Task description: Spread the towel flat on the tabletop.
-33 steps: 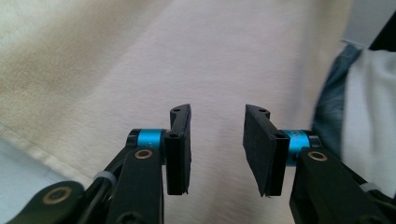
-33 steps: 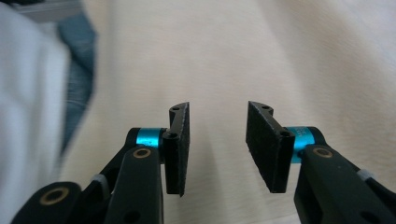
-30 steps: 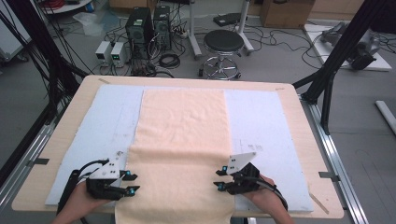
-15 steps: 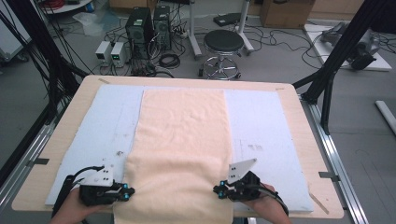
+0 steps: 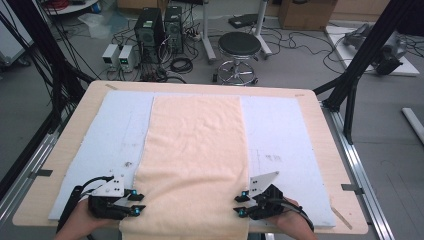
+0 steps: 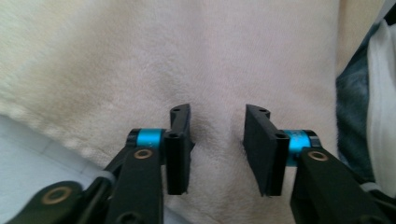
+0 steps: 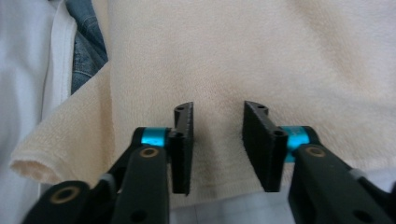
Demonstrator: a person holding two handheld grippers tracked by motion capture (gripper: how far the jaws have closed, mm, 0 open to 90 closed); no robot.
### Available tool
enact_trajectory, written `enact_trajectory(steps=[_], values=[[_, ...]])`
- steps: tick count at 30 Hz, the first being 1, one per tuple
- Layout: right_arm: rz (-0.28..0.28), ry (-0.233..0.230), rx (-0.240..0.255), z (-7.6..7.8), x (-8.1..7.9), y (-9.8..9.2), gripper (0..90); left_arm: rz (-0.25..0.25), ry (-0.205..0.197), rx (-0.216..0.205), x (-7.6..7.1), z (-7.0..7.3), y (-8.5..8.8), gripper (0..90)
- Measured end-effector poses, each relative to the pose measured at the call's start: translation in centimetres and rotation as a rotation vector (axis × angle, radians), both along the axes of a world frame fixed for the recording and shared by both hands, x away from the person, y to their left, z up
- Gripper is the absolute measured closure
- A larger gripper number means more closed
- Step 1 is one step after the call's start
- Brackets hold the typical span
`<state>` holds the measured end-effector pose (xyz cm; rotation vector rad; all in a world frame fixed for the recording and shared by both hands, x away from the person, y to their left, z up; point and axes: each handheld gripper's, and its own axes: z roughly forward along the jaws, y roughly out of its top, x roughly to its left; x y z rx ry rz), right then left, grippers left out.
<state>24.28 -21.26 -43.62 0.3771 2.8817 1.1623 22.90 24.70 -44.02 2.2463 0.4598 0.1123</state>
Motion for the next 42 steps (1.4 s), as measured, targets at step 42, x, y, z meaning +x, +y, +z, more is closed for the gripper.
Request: enact_trajectory(steps=[42], values=[[-0.017, 0.036, -0.003, 0.1, 1.6, -0.5, 85.4, 0.158, 0.034, -0.012, 1.4, 0.2, -0.8, 51.9]])
